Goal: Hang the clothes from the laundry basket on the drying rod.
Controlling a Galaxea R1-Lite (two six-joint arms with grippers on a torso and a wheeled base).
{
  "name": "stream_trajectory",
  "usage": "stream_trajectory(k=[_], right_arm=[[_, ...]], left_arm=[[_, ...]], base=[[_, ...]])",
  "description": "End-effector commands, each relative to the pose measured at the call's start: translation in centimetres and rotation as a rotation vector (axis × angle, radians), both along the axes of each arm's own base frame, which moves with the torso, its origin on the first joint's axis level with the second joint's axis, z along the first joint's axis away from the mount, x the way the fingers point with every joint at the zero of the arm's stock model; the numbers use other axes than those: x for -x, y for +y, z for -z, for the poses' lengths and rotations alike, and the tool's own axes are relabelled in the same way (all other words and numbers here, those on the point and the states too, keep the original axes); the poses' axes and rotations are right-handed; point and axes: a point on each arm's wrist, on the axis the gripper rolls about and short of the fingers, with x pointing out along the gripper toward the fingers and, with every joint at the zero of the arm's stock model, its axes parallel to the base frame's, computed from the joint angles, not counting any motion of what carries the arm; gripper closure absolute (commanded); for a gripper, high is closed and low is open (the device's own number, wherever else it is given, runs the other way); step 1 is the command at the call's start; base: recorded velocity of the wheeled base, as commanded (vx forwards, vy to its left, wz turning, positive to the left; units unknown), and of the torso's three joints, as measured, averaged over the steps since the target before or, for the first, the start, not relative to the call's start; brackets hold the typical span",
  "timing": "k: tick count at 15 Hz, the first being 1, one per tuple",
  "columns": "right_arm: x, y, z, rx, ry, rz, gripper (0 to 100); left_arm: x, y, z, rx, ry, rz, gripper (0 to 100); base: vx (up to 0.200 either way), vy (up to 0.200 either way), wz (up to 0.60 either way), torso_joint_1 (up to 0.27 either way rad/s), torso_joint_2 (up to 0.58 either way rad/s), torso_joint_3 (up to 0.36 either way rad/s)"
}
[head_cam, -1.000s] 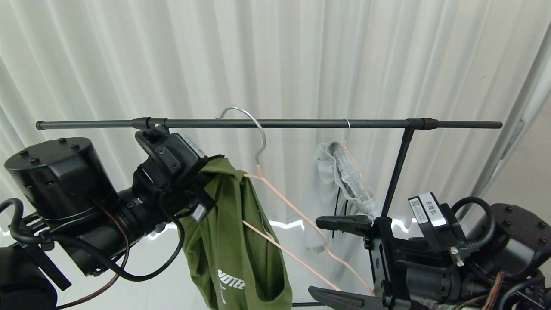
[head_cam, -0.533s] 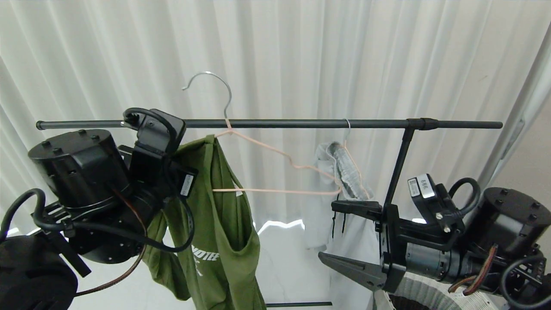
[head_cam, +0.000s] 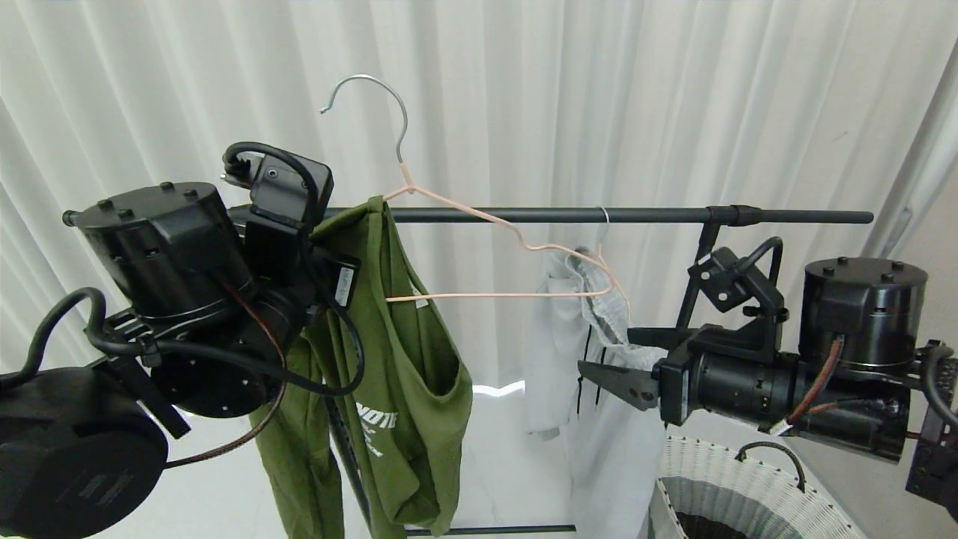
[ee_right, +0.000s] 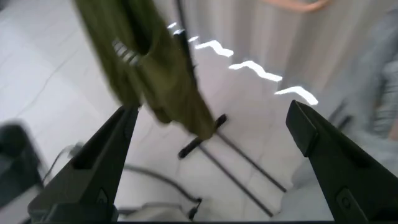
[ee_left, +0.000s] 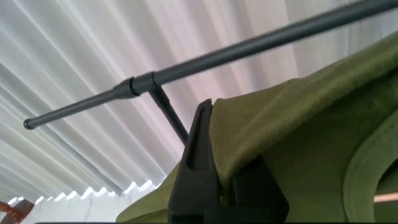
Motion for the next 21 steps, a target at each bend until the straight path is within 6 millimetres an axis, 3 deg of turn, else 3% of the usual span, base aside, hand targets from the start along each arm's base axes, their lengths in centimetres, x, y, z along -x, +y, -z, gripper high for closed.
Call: stream_trajectory(k=[1, 5, 8, 12, 17, 21], right_arm=[[-0.3, 2.8, 0.7, -0.011, 0.038, 0.04, 0], [-0.2, 6.3, 2.3, -0.052, -0.01, 0.043, 0], [0.8, 7.2, 2.3, -0.058, -0.014, 0.007, 0], [0.4, 8.4, 2.7, -0.061, -0.006, 0.041, 0], [-1.0, 10.9, 2.6, -0.089, -0.024, 0.064, 0], [-1.5, 11.9, 2.9, -0.095, -0.023, 0.068, 0]], left_arm=[[-0.3, -0.2, -0.7, 0.007, -0.013, 0.001, 100], [-0.9, -0.6, -2.1, 0.005, -0.01, 0.155, 100], [-2.1, 0.1, -2.8, 0.015, -0.026, 0.324, 100], [-2.4, 0.0, -2.8, 0.084, -0.019, 0.316, 100], [-1.0, -1.9, -3.2, 0.101, -0.033, 0.185, 100], [-0.8, -2.1, -3.1, 0.095, -0.03, 0.185, 100]], base=[[0.0, 0.0, 0.0, 0.0, 0.0, 0.0], [0.0, 0.0, 0.0, 0.0, 0.0, 0.0], [0.0, 0.0, 0.0, 0.0, 0.0, 0.0], [0.0, 0.0, 0.0, 0.0, 0.0, 0.0], [0.0, 0.0, 0.0, 0.0, 0.0, 0.0], [0.0, 0.0, 0.0, 0.0, 0.0, 0.0]])
